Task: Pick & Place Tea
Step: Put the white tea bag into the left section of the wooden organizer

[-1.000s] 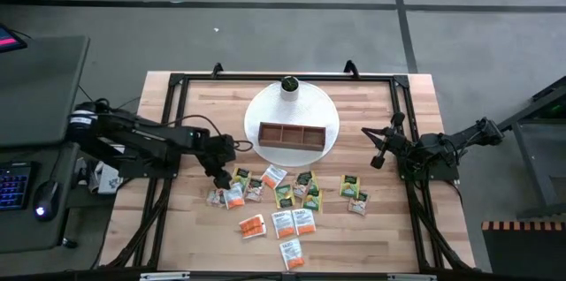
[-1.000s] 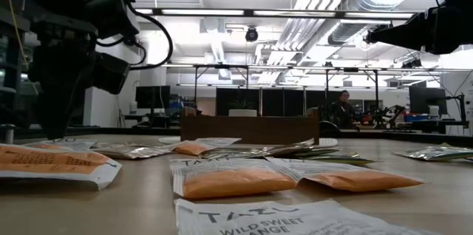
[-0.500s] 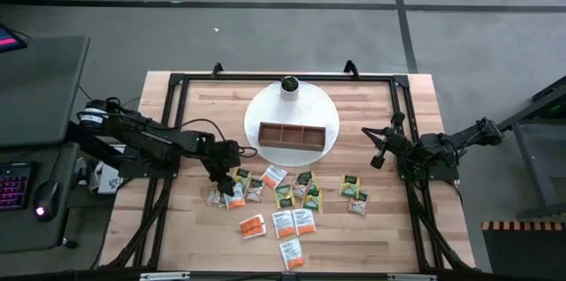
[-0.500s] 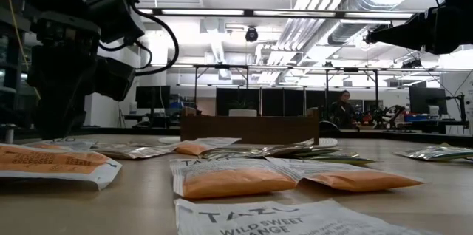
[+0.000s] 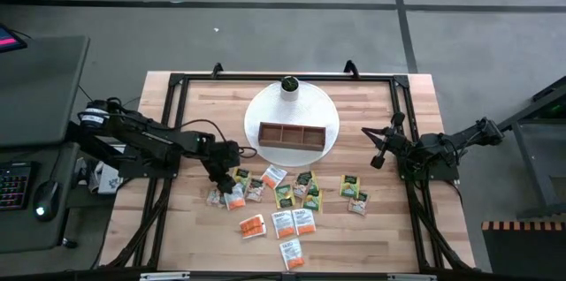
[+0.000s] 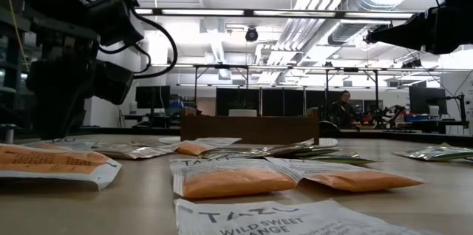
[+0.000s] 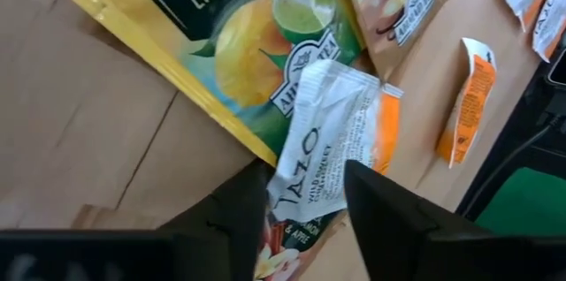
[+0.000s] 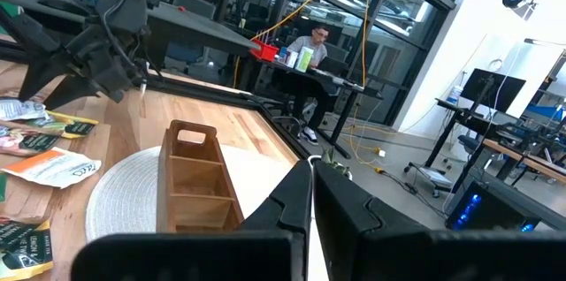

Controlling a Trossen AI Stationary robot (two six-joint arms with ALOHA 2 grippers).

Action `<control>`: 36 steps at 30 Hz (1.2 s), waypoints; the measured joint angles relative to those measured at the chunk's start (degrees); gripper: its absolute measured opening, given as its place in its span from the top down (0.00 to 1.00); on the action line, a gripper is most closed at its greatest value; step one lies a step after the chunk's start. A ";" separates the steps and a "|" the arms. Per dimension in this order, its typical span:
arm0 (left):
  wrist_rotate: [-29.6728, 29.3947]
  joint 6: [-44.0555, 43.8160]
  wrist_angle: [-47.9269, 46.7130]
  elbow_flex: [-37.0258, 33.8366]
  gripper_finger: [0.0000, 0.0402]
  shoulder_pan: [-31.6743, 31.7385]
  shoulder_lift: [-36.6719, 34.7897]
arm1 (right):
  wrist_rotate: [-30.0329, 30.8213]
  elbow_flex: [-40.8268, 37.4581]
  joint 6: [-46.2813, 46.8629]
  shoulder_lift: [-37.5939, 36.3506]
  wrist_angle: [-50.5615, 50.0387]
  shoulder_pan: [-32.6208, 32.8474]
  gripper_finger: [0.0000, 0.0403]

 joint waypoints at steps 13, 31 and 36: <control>-0.30 0.06 -1.80 -0.09 0.98 -0.02 0.08 | 0.00 0.00 0.00 0.00 0.02 -0.02 0.97; 2.90 -2.95 -2.55 -0.02 1.00 0.02 -10.65 | 0.00 0.02 0.00 0.00 0.02 -0.02 0.97; 2.65 -3.11 -5.85 0.00 1.00 0.02 -16.52 | 0.00 0.01 0.00 0.01 0.02 0.00 0.97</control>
